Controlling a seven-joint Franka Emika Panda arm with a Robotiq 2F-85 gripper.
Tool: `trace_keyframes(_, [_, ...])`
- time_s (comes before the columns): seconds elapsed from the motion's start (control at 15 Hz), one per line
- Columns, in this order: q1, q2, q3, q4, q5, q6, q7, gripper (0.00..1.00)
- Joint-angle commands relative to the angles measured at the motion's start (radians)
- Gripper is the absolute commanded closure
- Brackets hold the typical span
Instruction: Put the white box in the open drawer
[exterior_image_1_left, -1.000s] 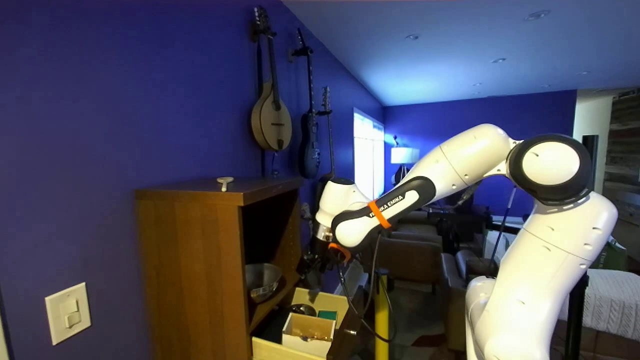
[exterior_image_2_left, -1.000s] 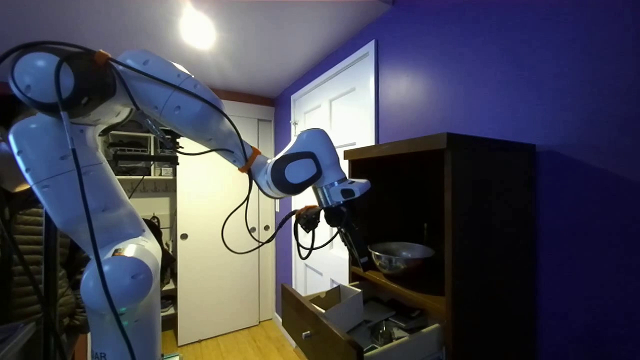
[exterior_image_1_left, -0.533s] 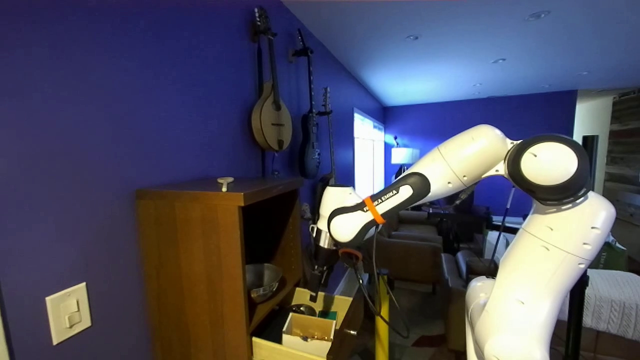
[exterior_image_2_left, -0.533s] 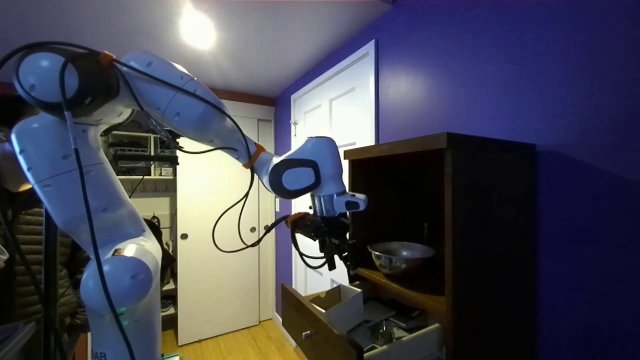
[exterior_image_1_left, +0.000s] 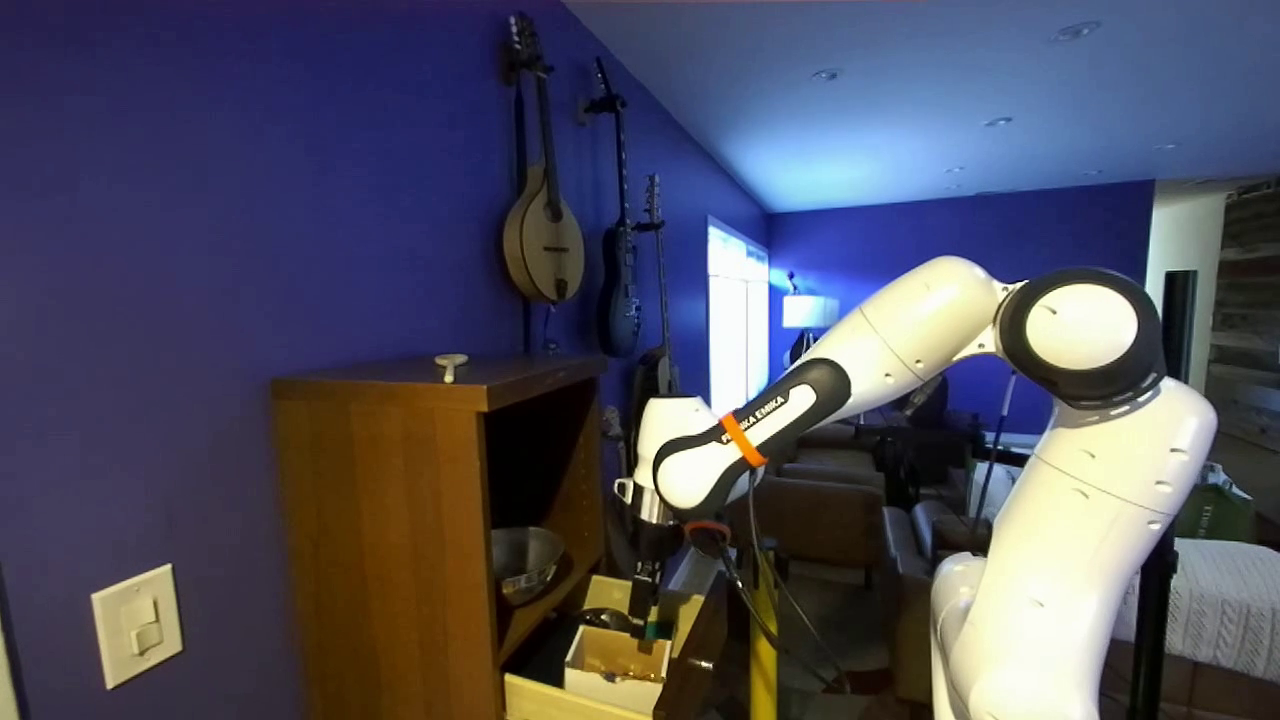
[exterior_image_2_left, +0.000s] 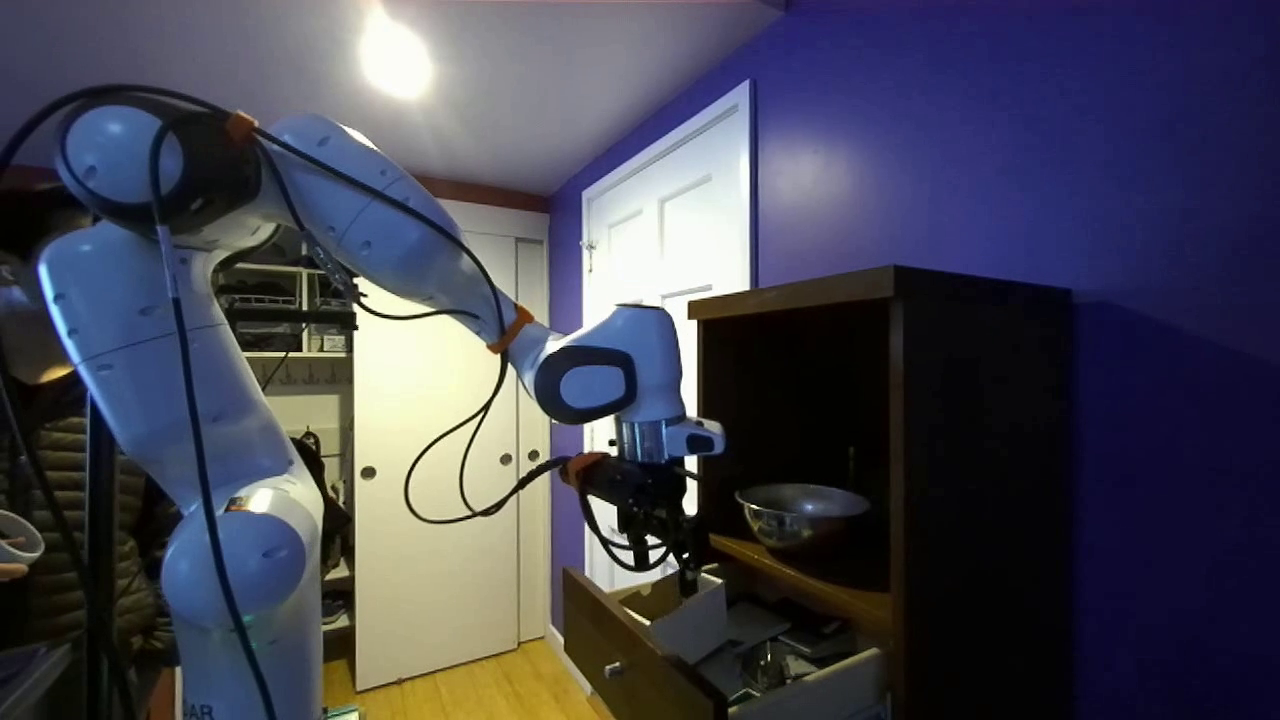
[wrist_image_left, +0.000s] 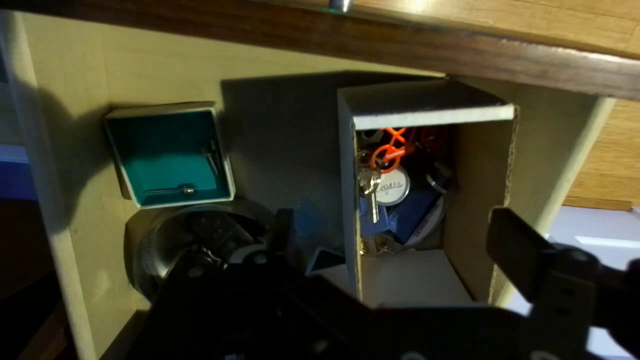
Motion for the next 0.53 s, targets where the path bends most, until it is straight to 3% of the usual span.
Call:
trace_keyframes(0.0, [0.002, 0.033, 0.018, -0.031, 0.061, 0.056, -0.014, 0.06])
trace_keyframes(0.07, [0.010, 0.050, 0.014, -0.039, 0.089, 0.088, -0.023, 0.15])
trace_keyframes(0.13, [0.022, 0.075, 0.010, -0.042, 0.125, 0.135, -0.033, 0.29])
trace_keyframes(0.47, [0.052, 0.177, 0.014, -0.029, 0.235, 0.313, -0.054, 0.64])
